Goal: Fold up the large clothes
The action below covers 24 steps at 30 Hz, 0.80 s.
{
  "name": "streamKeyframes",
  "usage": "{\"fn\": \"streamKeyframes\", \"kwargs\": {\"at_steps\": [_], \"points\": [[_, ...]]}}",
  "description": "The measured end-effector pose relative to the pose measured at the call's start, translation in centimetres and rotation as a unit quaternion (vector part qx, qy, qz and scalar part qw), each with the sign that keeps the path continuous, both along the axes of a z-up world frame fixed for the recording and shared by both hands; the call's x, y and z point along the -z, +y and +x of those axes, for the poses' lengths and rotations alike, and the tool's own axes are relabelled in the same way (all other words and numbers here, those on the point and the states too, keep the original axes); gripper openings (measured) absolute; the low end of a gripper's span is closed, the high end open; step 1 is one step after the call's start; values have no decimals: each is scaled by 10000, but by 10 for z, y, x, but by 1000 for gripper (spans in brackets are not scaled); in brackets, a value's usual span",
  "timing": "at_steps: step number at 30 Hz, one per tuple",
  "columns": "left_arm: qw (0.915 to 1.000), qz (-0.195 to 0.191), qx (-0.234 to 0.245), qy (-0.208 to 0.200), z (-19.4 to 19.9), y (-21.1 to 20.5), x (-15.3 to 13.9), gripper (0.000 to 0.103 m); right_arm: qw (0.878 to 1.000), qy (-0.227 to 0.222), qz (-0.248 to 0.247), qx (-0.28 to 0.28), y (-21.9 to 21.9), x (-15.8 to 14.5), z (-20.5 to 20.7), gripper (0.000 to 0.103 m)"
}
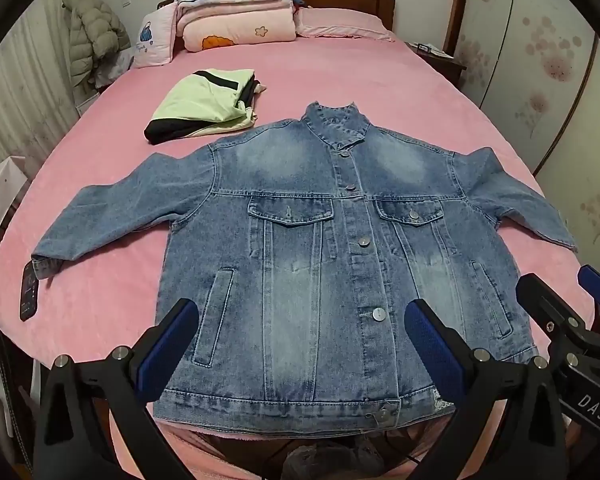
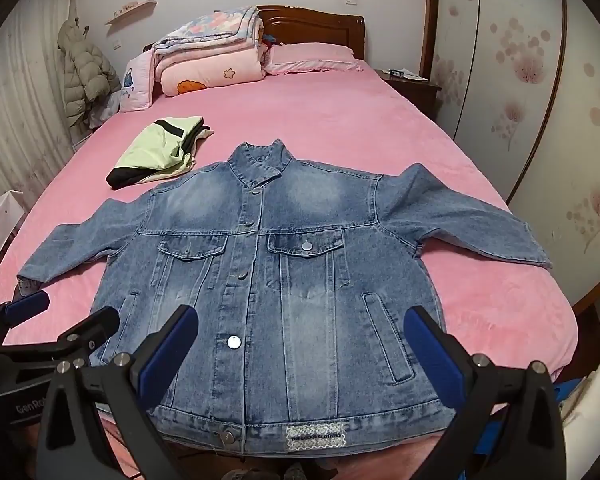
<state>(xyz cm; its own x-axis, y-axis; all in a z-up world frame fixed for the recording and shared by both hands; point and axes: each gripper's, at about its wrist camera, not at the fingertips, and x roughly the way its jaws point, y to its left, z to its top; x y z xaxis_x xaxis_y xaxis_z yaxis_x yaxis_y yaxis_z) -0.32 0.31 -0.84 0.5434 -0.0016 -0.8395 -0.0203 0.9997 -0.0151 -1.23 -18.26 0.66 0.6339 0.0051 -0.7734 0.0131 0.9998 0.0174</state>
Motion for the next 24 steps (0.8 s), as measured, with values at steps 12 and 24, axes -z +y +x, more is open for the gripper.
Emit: {"fn": "streamKeyframes", "kwargs": {"at_steps": [12, 24], "points": [[9997, -231, 8, 97, 1, 7, 4, 102, 9999, 48, 84, 62, -5, 1, 1, 103], [9992, -378, -99, 39, 0, 13, 2, 102, 9998, 83, -161, 31, -1, -2, 2, 103]]}}
